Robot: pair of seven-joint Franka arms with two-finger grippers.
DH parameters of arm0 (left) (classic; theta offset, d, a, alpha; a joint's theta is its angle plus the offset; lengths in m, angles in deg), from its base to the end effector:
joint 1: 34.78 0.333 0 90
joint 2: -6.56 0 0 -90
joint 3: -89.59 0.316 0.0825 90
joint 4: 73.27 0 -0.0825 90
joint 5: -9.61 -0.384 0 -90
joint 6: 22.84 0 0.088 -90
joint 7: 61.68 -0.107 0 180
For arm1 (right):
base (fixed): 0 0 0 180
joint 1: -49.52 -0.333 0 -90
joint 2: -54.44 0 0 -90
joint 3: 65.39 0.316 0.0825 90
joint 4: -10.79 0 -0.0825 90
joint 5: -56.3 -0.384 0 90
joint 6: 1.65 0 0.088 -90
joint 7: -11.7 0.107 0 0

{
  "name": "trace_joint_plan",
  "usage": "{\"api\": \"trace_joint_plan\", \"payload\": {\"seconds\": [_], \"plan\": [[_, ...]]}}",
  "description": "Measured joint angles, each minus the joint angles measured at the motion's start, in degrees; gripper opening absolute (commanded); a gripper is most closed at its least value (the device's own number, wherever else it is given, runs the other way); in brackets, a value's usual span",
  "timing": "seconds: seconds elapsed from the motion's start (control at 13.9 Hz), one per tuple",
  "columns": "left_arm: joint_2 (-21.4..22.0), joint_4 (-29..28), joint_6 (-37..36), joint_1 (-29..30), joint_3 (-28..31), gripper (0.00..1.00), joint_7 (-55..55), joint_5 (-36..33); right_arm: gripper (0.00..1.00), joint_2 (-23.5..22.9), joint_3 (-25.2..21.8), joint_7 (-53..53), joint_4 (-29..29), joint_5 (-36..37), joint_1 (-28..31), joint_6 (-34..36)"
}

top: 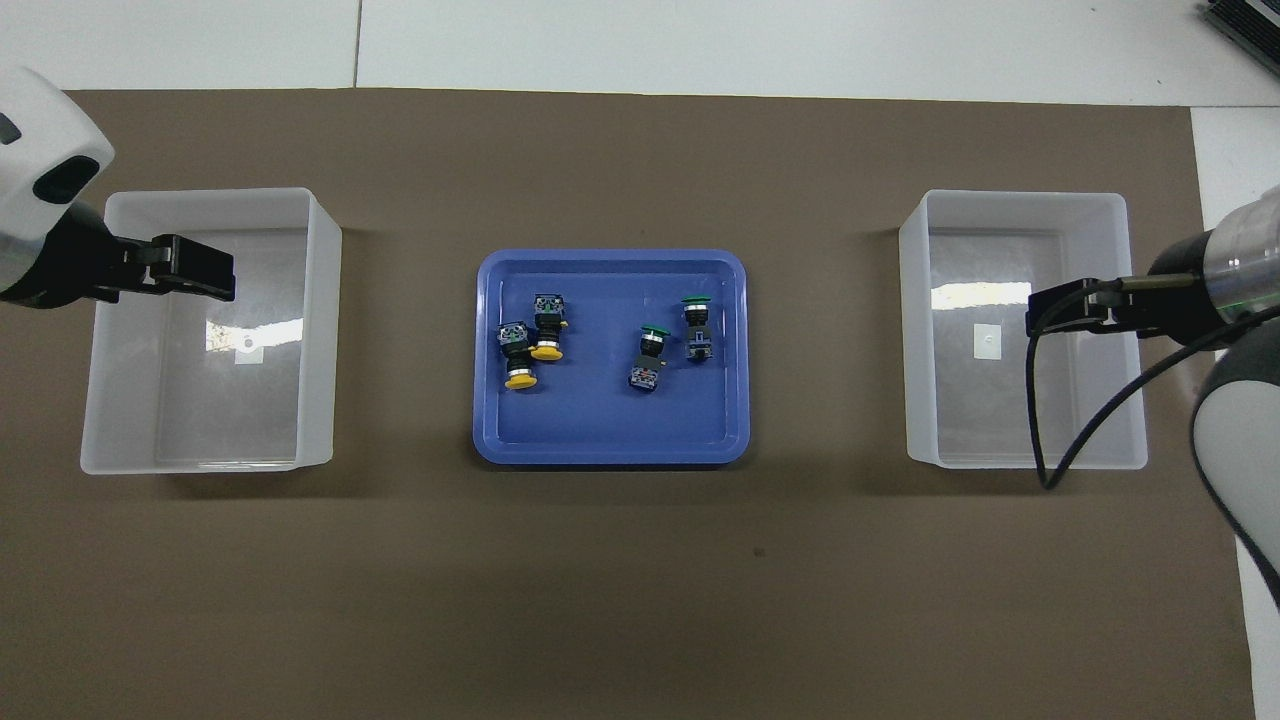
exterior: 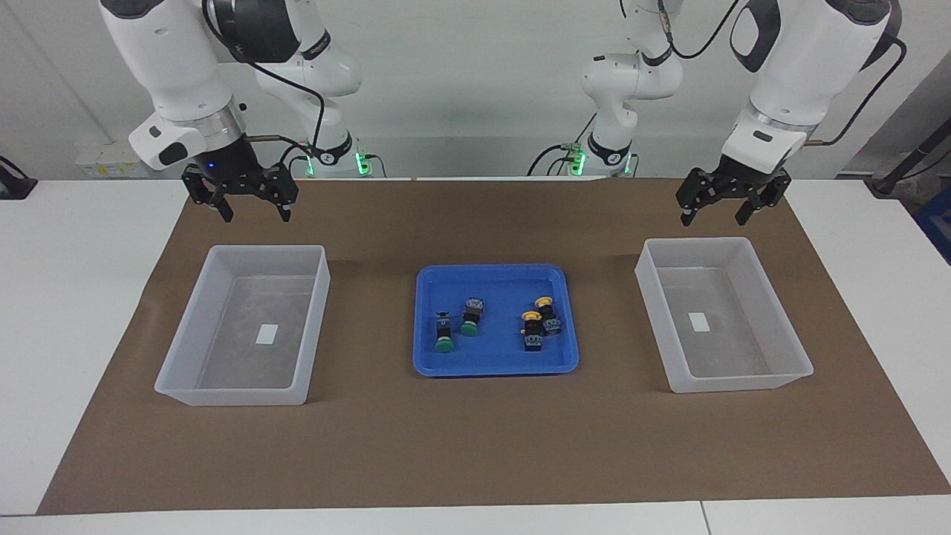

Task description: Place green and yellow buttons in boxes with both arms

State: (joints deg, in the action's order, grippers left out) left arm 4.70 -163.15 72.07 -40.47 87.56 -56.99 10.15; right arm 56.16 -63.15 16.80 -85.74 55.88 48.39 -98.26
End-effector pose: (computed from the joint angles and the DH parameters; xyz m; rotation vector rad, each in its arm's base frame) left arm 0.5675 -0.0775 0.6150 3.1229 -0.0817 0.0842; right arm 0.5529 0.0336 0.5972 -3.1324 0.0484 -0.0483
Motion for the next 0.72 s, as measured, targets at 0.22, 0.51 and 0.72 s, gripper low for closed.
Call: {"api": "trace_joint_plan", "payload": {"seconds": [0.22, 0.51, 0.72], "plan": [[0.0, -0.1, 0.0, 0.0, 0.0, 1.00, 0.1, 0.0, 1.00, 0.0, 0.0, 0.0, 0.0, 0.0, 0.0, 0.2], [0.1, -1.1, 1.2, 0.0, -0.1, 1.00, 1.1, 0.0, 1.00, 0.0, 0.0, 0.0, -0.1, 0.0, 0.0, 0.8], [1.2, -7.6, 9.6, -2.6, -0.3, 1.00, 7.4, 0.5, 1.00, 0.0, 0.0, 0.0, -0.1, 0.0, 0.0, 0.8]]}}
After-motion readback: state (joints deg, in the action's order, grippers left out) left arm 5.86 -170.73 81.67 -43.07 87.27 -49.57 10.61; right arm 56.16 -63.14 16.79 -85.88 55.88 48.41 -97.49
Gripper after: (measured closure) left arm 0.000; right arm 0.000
